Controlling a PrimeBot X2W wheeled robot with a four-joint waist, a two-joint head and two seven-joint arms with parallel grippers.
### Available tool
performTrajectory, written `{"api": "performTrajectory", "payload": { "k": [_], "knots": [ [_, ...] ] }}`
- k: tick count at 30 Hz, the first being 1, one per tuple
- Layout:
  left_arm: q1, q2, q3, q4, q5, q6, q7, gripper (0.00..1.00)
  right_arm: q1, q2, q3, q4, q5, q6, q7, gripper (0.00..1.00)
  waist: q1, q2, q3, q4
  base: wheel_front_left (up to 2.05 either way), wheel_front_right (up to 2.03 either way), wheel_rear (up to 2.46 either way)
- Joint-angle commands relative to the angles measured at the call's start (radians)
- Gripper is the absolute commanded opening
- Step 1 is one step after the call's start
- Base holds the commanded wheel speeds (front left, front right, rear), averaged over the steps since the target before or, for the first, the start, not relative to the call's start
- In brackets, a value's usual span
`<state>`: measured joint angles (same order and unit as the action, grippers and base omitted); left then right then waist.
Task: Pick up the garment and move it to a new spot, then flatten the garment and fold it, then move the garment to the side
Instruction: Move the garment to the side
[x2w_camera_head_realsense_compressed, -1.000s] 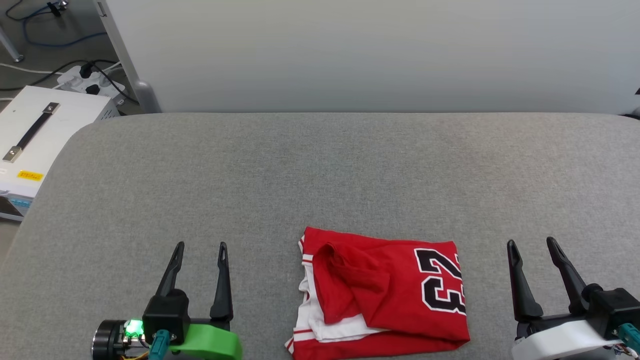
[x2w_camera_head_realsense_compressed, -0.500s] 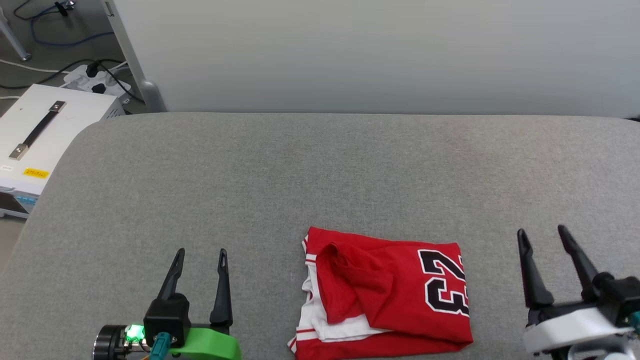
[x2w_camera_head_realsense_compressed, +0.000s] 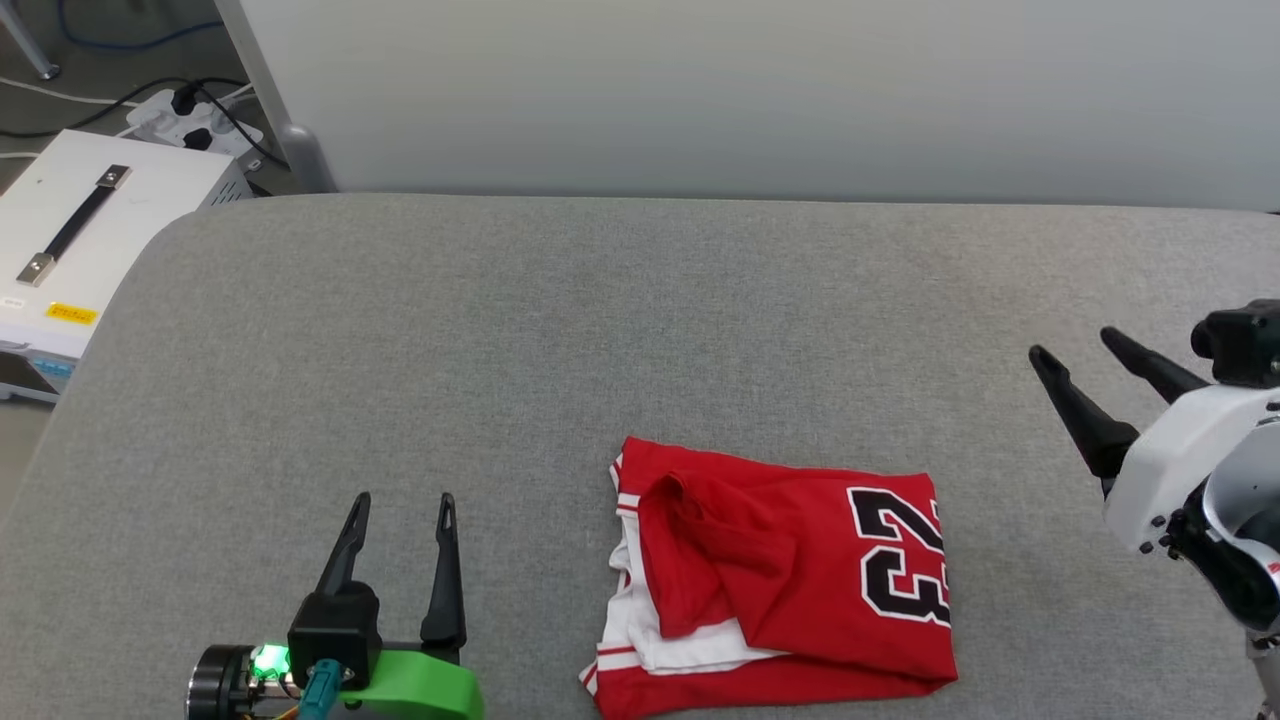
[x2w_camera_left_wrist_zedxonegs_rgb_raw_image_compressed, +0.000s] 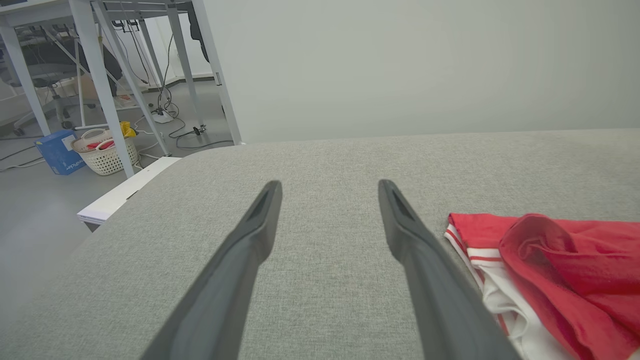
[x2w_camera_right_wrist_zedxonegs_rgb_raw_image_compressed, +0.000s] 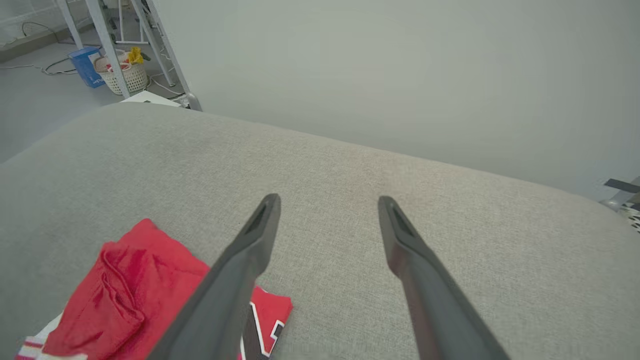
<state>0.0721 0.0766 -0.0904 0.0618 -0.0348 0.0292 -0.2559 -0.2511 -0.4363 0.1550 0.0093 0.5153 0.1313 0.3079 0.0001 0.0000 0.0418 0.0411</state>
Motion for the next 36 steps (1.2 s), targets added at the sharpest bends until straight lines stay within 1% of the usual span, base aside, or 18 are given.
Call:
{"api": "performTrajectory", "payload": {
  "k": [1, 3, 7, 9, 12, 18, 23, 28, 31, 32, 33, 34, 36],
  "knots": [
    [-0.022, -0.002, 0.004, 0.000, 0.002, -0.006, -0.006, 1.00, -0.021, -0.020, 0.010, 0.011, 0.050, -0.001, 0.067, 1.00, -0.0001, 0.0000, 0.013, 0.005, 0.00, 0.00, 0.00],
    [-0.028, -0.003, 0.003, -0.002, 0.002, -0.006, -0.006, 1.00, -0.021, -0.041, 0.029, 0.029, 0.120, -0.001, 0.174, 1.00, -0.0001, 0.0000, 0.026, 0.009, 0.00, 0.00, 0.00],
    [-0.047, -0.005, -0.002, -0.003, 0.004, -0.008, -0.006, 1.00, 0.001, -0.061, 0.066, 0.064, 0.229, -0.001, 0.330, 1.00, -0.0001, 0.0000, 0.056, 0.022, 0.00, 0.00, 0.00],
    [-0.058, -0.006, -0.005, -0.004, 0.004, -0.010, -0.006, 1.00, 0.015, -0.059, 0.074, 0.081, 0.274, -0.001, 0.377, 1.00, -0.0001, 0.0000, 0.073, 0.030, 0.00, 0.00, 0.00],
    [-0.077, -0.008, -0.009, -0.004, 0.004, -0.010, -0.006, 1.00, 0.033, -0.061, 0.100, 0.098, 0.311, -0.001, 0.425, 1.00, -0.0001, 0.0000, 0.098, 0.043, 0.00, 0.00, 0.00],
    [-0.108, -0.012, -0.015, -0.004, 0.003, -0.010, -0.006, 1.00, 0.028, -0.028, 0.137, 0.149, 0.350, -0.001, 0.431, 1.00, -0.0001, 0.0000, 0.145, 0.062, 0.00, 0.00, 0.00],
    [-0.131, -0.014, -0.019, 0.000, 0.003, -0.012, -0.006, 1.00, 0.001, 0.000, 0.197, 0.206, 0.361, -0.001, 0.412, 1.00, -0.0001, 0.0000, 0.174, 0.075, 0.00, 0.00, 0.00],
    [-0.146, -0.016, -0.024, 0.005, 0.003, -0.012, -0.006, 1.00, -0.013, 0.013, 0.261, 0.252, 0.372, -0.001, 0.374, 1.00, -0.0001, 0.0000, 0.188, 0.084, 0.00, 0.00, 0.00],
    [-0.149, -0.017, -0.026, 0.010, 0.002, -0.010, -0.006, 1.00, -0.021, 0.005, 0.300, 0.259, 0.371, -0.001, 0.337, 1.00, -0.0001, 0.0000, 0.188, 0.088, 0.00, 0.00, 0.00],
    [-0.149, -0.018, -0.026, 0.011, 0.002, -0.010, -0.006, 1.00, -0.023, 0.001, 0.310, 0.258, 0.374, -0.001, 0.316, 0.58, -0.0001, 0.0000, 0.186, 0.089, 0.00, 0.00, 0.00],
    [-0.148, -0.018, -0.027, 0.013, 0.001, -0.009, -0.006, 1.00, -0.025, -0.002, 0.317, 0.258, 0.377, -0.001, 0.300, 0.26, -0.0001, 0.0000, 0.185, 0.089, 0.00, 0.00, 0.00],
    [-0.145, -0.018, -0.027, 0.014, 0.001, -0.008, -0.006, 1.00, -0.030, -0.006, 0.327, 0.256, 0.380, -0.001, 0.281, 0.00, -0.0001, 0.0000, 0.181, 0.088, 0.00, 0.00, 0.00],
    [-0.141, -0.019, -0.029, 0.017, 0.000, -0.007, -0.006, 1.00, -0.047, -0.027, 0.351, 0.243, 0.363, -0.001, 0.237, 0.00, -0.0001, 0.0000, 0.176, 0.087, 0.00, 0.00, 0.00]
  ]
}}
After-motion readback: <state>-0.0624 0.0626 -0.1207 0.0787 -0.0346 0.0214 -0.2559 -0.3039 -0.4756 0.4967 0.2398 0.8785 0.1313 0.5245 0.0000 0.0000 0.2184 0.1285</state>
